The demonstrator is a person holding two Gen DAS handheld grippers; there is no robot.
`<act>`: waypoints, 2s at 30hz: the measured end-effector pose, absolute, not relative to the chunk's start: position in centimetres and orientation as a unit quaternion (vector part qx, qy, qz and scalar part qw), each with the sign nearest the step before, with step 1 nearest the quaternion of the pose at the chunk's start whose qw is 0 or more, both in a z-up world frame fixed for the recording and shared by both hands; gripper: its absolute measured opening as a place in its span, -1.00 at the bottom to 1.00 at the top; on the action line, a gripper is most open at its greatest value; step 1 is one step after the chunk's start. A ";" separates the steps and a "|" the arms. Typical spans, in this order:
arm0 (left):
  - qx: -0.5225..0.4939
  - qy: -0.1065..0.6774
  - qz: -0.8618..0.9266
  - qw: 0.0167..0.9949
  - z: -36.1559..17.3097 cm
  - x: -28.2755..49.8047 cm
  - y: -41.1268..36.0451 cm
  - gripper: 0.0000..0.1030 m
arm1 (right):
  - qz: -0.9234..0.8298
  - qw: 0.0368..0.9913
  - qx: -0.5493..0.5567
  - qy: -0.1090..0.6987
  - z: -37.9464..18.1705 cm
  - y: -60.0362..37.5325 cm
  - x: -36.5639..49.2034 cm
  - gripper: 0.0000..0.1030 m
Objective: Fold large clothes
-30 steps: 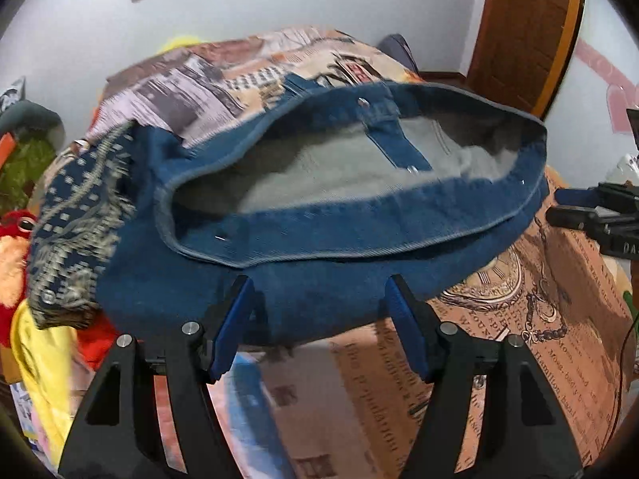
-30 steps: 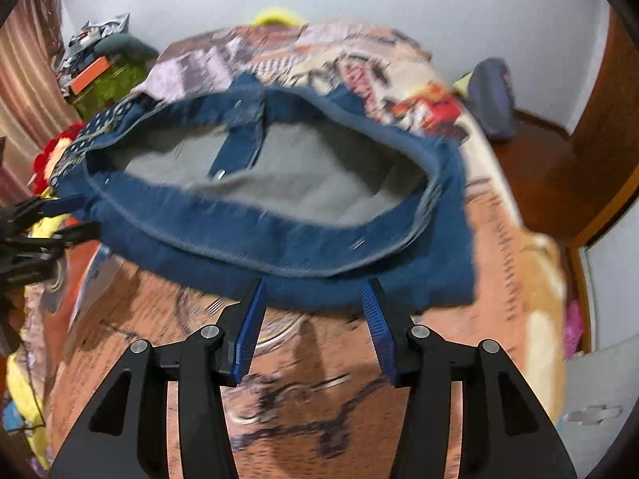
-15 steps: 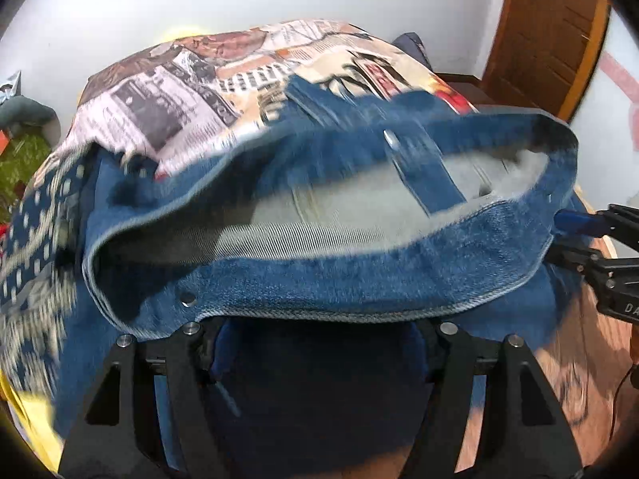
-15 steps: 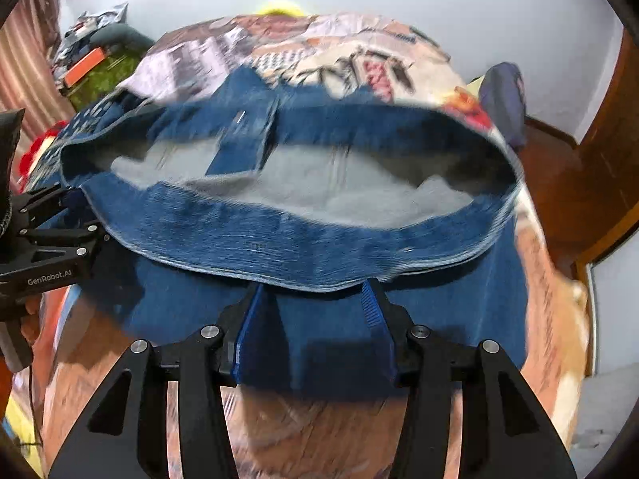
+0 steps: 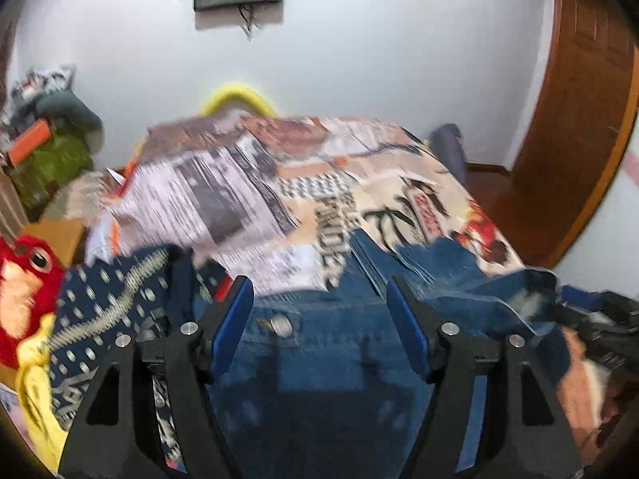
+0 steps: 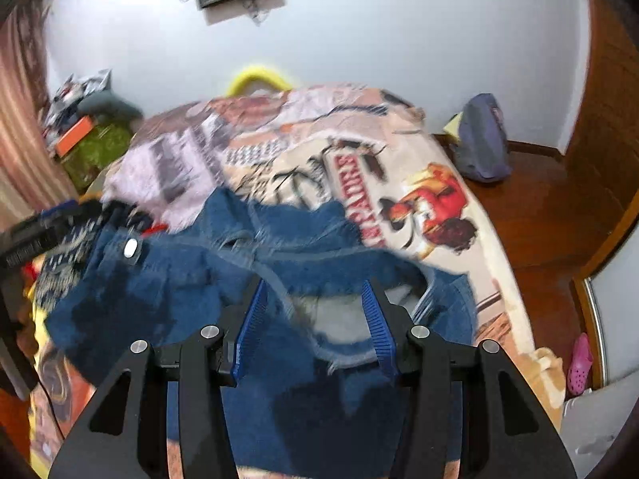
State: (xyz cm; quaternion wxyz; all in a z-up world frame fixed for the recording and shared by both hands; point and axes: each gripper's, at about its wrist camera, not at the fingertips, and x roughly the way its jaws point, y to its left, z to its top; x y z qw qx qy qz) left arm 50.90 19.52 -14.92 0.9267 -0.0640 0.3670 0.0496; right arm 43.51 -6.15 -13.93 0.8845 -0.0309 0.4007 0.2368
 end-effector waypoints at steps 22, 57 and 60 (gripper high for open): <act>-0.009 0.452 0.047 0.891 -25.2 47.2 18.0 0.36 | 0.101 0.898 0.047 0.427 -17.9 -10.3 48.3 -0.11; -0.279 0.434 0.016 0.856 -28.0 35.5 24.8 0.49 | 0.155 0.852 -0.003 0.500 -21.6 -15.4 38.9 0.36; -0.320 0.417 -0.018 0.850 -28.1 36.3 24.6 0.49 | 0.149 0.850 0.003 0.505 -21.8 -15.9 38.6 0.36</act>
